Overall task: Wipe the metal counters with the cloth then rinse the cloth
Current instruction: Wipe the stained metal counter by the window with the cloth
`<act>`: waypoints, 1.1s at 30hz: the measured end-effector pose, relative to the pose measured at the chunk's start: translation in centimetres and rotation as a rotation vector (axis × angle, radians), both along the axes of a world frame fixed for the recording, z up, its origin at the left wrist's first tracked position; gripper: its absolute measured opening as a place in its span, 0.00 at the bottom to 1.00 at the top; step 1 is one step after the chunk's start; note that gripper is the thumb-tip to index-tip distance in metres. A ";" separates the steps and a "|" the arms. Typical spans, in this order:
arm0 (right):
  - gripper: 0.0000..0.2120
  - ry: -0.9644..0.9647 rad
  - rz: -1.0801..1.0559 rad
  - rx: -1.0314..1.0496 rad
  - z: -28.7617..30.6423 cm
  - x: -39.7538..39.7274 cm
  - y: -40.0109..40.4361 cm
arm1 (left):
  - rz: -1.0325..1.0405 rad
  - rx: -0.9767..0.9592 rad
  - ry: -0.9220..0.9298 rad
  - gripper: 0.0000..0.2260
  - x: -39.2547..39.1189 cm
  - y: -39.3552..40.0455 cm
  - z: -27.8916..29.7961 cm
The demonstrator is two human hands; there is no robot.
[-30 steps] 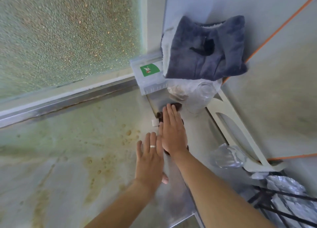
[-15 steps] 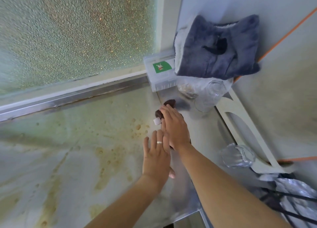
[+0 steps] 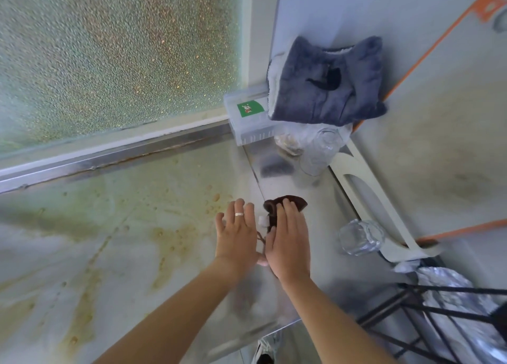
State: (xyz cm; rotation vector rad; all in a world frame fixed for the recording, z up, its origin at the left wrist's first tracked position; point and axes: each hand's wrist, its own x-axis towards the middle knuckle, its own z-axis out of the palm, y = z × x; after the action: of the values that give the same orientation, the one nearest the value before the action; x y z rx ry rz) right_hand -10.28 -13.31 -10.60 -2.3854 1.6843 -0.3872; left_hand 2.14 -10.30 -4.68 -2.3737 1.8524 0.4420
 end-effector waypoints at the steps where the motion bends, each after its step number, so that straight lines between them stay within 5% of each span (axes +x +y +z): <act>1: 0.28 0.030 0.021 0.008 -0.3 -0.1 0.1 | 0.018 -0.026 0.019 0.46 0.3 -0.5 0.0; 4: 0.28 0.032 0.054 0.017 -0.6 0.3 -1.0 | 0.049 -0.039 0.070 0.33 1.5 -2.3 0.1; 16: 0.31 0.128 0.226 -0.013 -1.0 5.9 -8.3 | 0.140 -0.279 -0.026 0.13 4.2 -6.8 -1.5; 19: 0.34 0.186 0.270 0.007 -1.2 7.5 -10.7 | 0.120 -0.181 -0.053 0.15 5.1 -7.8 -2.1; 28: 0.37 0.153 0.308 -0.024 0.3 11.5 -15.1 | 0.226 -0.303 -0.043 0.15 7.4 -9.3 -3.1; 33: 0.29 0.100 0.280 -0.090 -0.3 13.3 -17.1 | 0.243 -0.329 -0.032 0.21 8.8 -9.0 -3.3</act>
State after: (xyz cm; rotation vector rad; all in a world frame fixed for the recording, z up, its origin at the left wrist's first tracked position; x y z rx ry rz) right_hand 3.00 -30.37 -10.86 -2.6986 1.3660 -0.3072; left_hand 10.94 -19.34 -7.97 -2.8170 1.7440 0.1210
